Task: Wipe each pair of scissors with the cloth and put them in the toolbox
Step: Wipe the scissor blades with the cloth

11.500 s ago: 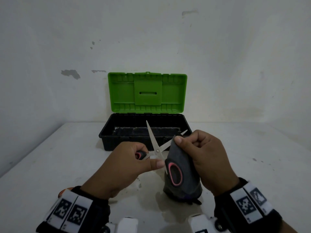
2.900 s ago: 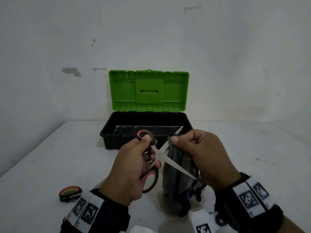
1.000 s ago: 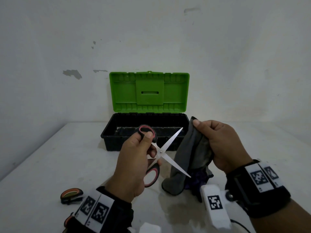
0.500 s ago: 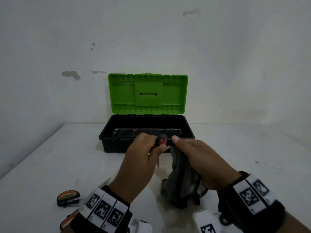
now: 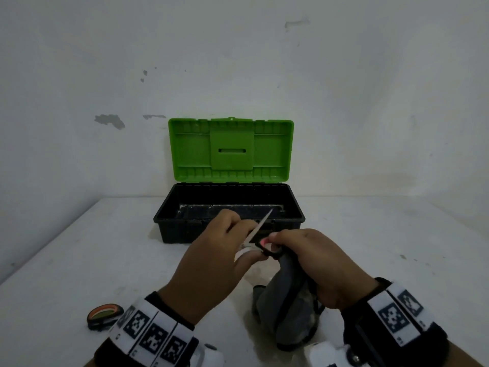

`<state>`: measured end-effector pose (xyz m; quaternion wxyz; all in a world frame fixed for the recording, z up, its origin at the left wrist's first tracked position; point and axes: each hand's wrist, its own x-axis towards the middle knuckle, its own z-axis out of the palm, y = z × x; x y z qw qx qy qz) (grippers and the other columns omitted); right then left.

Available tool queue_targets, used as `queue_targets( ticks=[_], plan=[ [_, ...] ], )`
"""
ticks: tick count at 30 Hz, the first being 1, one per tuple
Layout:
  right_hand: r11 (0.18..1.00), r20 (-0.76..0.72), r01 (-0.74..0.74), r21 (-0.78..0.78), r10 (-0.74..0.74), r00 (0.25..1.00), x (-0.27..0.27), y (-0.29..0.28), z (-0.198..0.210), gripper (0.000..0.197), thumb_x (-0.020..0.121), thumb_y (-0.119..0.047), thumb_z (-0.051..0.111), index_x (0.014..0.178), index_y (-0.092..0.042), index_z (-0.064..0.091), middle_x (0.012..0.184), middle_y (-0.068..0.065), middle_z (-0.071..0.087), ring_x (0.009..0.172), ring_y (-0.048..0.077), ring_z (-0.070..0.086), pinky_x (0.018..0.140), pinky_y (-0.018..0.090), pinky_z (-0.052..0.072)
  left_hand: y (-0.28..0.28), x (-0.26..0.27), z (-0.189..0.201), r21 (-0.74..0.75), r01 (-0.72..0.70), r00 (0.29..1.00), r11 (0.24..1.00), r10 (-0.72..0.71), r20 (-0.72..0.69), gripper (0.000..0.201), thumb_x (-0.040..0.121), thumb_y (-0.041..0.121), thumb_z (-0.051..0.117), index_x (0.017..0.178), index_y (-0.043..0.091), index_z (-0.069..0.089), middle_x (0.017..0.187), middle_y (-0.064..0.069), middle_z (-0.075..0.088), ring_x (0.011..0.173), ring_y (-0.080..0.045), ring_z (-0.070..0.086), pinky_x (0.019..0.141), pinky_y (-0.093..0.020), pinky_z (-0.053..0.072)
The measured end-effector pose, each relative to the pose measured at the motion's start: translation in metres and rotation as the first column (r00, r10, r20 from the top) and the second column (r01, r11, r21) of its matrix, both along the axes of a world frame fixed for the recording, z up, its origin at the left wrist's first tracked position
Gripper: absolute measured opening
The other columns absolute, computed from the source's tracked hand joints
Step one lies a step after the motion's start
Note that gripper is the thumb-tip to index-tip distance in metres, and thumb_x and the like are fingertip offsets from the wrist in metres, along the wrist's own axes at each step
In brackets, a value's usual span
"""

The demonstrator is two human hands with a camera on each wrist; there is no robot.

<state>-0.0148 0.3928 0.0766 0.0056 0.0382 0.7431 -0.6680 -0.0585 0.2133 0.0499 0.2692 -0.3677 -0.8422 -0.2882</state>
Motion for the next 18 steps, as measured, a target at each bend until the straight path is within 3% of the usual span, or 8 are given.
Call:
queue_targets(
  ticks=[2, 4, 7, 10, 11, 13, 16, 18],
  plan=[
    [0.997, -0.091, 0.003, 0.078, 0.004, 0.996, 0.001, 0.001, -0.004, 0.033, 0.092, -0.023, 0.06, 0.064, -0.01, 0.07, 0.077, 0.019, 0.069, 0.073, 0.027, 0.063, 0.073, 0.032, 0.046, -0.005, 0.004, 0.0, 0.091, -0.06, 0.992, 0.994, 0.049, 0.117, 0.067, 0.076, 0.063, 0.064, 0.13, 0.028, 0.05, 0.111, 0.015, 0.041, 0.093, 0.001, 0.049, 0.074, -0.016, 0.049],
    [0.987, -0.167, 0.027, 0.158, 0.0, 0.986, 0.005, 0.003, -0.005, 0.039, 0.095, -0.023, 0.058, 0.056, -0.018, 0.06, 0.055, 0.0, 0.053, 0.056, 0.012, 0.05, 0.059, 0.022, 0.039, -0.009, 0.01, 0.002, 0.21, -0.19, 0.95, 0.959, 0.126, 0.285, 0.075, 0.071, 0.07, 0.063, 0.132, 0.032, 0.043, 0.113, 0.018, 0.042, 0.101, 0.002, 0.049, 0.079, -0.017, 0.048],
    [0.968, -0.294, 0.066, 0.242, 0.009, 0.956, 0.007, 0.007, -0.008, 0.042, 0.098, -0.021, 0.056, 0.056, -0.017, 0.056, 0.049, -0.01, 0.044, 0.048, 0.004, 0.041, 0.049, 0.013, 0.033, -0.014, 0.013, 0.009, 0.254, -0.376, 0.793, 0.891, 0.168, 0.586, 0.08, 0.064, 0.077, 0.052, 0.126, 0.026, 0.05, 0.105, 0.012, 0.056, 0.092, -0.002, 0.057, 0.072, -0.017, 0.044],
    [0.953, -0.357, 0.062, 0.297, 0.051, 0.933, 0.008, 0.009, -0.014, 0.041, 0.099, -0.021, 0.054, 0.058, -0.018, 0.055, 0.051, -0.01, 0.044, 0.05, 0.005, 0.04, 0.051, 0.011, 0.033, -0.016, 0.011, 0.016, 0.323, -0.312, 0.668, 0.893, -0.036, 0.743, 0.068, 0.062, 0.074, 0.059, 0.105, 0.022, 0.066, 0.088, 0.003, 0.071, 0.078, -0.008, 0.067, 0.068, -0.027, 0.053],
    [0.951, -0.365, 0.054, 0.303, 0.064, 0.929, 0.008, 0.01, -0.016, 0.041, 0.1, -0.022, 0.053, 0.059, -0.018, 0.055, 0.053, -0.009, 0.045, 0.052, 0.006, 0.041, 0.053, 0.012, 0.034, -0.016, 0.012, 0.019, 0.361, -0.283, 0.628, 0.889, -0.113, 0.77, 0.063, 0.062, 0.07, 0.065, 0.1, 0.02, 0.069, 0.085, 0.001, 0.072, 0.075, -0.012, 0.069, 0.07, -0.033, 0.058],
    [0.95, -0.39, 0.045, 0.309, 0.083, 0.917, 0.011, 0.009, -0.021, 0.04, 0.101, -0.023, 0.053, 0.061, -0.018, 0.056, 0.057, -0.007, 0.047, 0.055, 0.008, 0.043, 0.055, 0.015, 0.035, -0.013, 0.016, 0.023, 0.406, -0.26, 0.57, 0.876, -0.2, 0.797, 0.052, 0.065, 0.061, 0.072, 0.094, 0.018, 0.071, 0.076, -0.001, 0.071, 0.066, -0.015, 0.068, 0.065, -0.035, 0.059],
    [0.951, -0.438, 0.033, 0.309, 0.111, 0.892, 0.014, 0.008, -0.026, 0.037, 0.098, -0.03, 0.052, 0.062, -0.023, 0.055, 0.061, -0.007, 0.05, 0.059, 0.006, 0.045, 0.058, 0.016, 0.037, -0.009, 0.021, 0.022, 0.404, -0.229, 0.672, 0.885, -0.156, 0.724, 0.041, 0.069, 0.057, 0.075, 0.081, 0.018, 0.072, 0.054, 0.007, 0.056, 0.051, -0.003, 0.051, 0.052, -0.02, 0.046],
    [0.948, -0.444, 0.019, 0.319, 0.131, 0.887, 0.016, 0.007, -0.028, 0.033, 0.095, -0.034, 0.05, 0.064, -0.024, 0.056, 0.062, -0.008, 0.051, 0.059, 0.004, 0.045, 0.059, 0.014, 0.038, -0.007, 0.023, 0.02, 0.379, -0.21, 0.763, 0.901, -0.092, 0.64, 0.041, 0.069, 0.054, 0.077, 0.074, 0.014, 0.071, 0.052, 0.0, 0.05, 0.049, -0.003, 0.043, 0.047, -0.013, 0.037]
  ],
)
